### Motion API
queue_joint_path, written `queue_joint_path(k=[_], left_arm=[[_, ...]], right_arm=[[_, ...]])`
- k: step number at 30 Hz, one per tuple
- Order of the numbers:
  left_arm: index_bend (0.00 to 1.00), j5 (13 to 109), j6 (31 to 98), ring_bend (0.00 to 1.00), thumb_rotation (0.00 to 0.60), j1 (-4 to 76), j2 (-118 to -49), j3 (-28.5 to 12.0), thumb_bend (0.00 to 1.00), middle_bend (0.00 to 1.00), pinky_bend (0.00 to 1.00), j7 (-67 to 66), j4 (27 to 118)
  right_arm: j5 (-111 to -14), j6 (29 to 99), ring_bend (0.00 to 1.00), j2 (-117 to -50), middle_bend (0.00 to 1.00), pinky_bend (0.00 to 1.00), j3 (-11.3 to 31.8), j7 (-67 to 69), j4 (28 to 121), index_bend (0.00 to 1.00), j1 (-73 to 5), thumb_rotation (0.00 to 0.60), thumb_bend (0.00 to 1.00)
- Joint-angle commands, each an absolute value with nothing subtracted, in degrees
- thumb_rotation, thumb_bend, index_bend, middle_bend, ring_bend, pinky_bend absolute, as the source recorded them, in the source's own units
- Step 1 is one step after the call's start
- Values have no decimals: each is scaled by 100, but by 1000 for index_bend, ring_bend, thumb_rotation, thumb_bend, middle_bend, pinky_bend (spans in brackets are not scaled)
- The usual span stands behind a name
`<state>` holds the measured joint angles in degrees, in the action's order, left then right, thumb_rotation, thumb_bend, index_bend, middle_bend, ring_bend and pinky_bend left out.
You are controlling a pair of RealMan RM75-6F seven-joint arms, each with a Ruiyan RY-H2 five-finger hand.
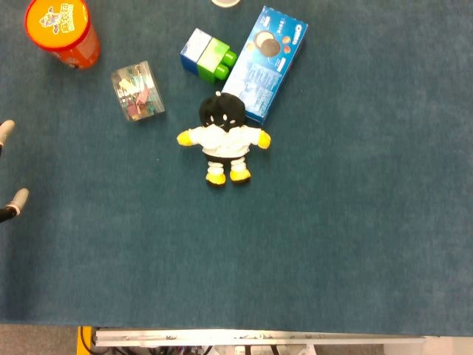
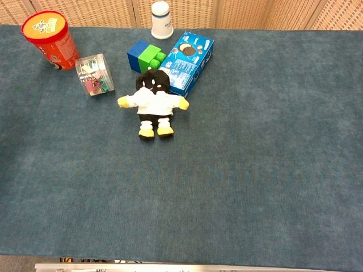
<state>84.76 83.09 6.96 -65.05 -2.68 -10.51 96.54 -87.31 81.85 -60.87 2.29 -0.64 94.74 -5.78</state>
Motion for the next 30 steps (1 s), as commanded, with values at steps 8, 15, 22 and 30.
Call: queue_joint_path(k=[8,15,22,30], left_arm=[[100,8487,8392,135,600,657,-6484,-260,222,167,70,-1017,9673],[100,8496,8453,135,600,603,-6450,-231,222,167,70,-966,9673],[100,8499,8464,134,600,578,-6426,-210,222,167,70,-940,9676],[100,8491,8563,135,600,486,-6370,-185,222,167,70,-865,9694]], right_arm=[[-8846,7990,29,-6074,122,111,218,41,9551,13,-737,600,0],[-9140,7236,29,-5939,122,111,217,343,9925,13,-1313,600,0],[-9221,6674,13,-5983,91,83,306,385,10209,9,-1783,600,0],[-8436,4992,0,-6623,0,0,780,449,10418,0,-3051,446,0]])
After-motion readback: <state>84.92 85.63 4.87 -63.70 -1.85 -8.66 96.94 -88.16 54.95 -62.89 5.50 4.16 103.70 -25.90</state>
